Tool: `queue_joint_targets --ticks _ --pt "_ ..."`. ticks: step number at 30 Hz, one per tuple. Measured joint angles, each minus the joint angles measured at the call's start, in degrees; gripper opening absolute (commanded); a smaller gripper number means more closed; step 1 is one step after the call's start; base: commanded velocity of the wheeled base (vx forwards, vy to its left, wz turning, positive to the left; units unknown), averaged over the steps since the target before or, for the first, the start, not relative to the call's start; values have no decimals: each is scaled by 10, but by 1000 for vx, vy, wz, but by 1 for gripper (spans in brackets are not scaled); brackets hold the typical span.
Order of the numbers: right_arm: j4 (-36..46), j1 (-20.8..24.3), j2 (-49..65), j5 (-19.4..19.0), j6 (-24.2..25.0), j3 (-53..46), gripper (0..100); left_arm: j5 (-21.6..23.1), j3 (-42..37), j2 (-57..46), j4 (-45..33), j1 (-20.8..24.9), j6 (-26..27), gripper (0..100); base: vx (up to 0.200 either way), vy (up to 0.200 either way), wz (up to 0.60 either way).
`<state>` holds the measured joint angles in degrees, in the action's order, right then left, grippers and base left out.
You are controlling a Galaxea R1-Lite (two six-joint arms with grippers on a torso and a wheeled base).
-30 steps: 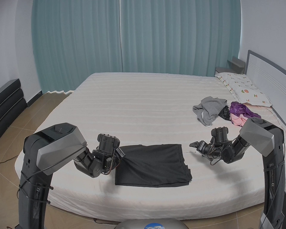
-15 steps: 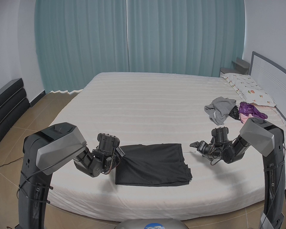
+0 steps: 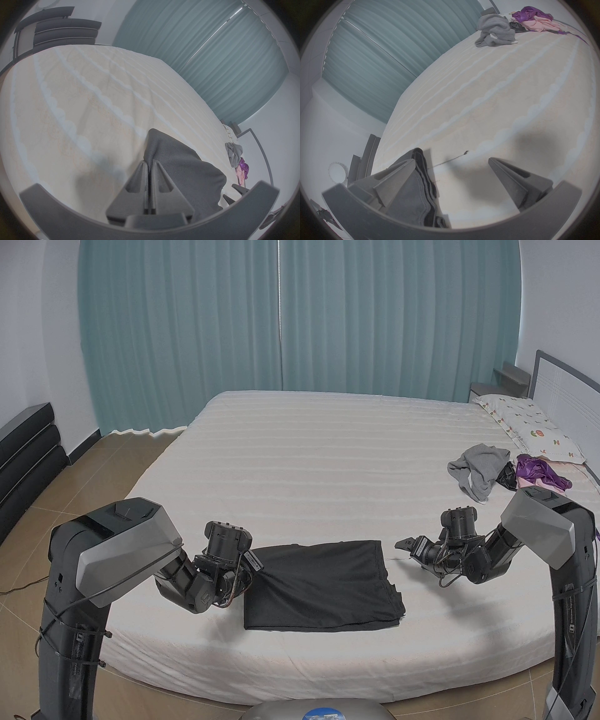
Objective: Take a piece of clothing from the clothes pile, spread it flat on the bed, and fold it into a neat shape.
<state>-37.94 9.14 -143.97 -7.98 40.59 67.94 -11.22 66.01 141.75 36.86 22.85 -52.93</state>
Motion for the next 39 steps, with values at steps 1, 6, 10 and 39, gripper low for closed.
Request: queue_joint_targets --ticks 1,6,10,39 --pt "0 0 0 0 0 0 100 0 0 0 1 0 -1 100 0 0 0" --pt "-1 0 0 0 0 -1 100 0 -1 -1 2 2 -4 100 0 0 0" --pt "-1 3 2 0 0 -4 100 0 -1 -2 2 2 -5 100 0 0 0" --pt "-6 31 201 70 -14 -127 100 1 -120 -242 5 -54 -33 100 0 0 0"
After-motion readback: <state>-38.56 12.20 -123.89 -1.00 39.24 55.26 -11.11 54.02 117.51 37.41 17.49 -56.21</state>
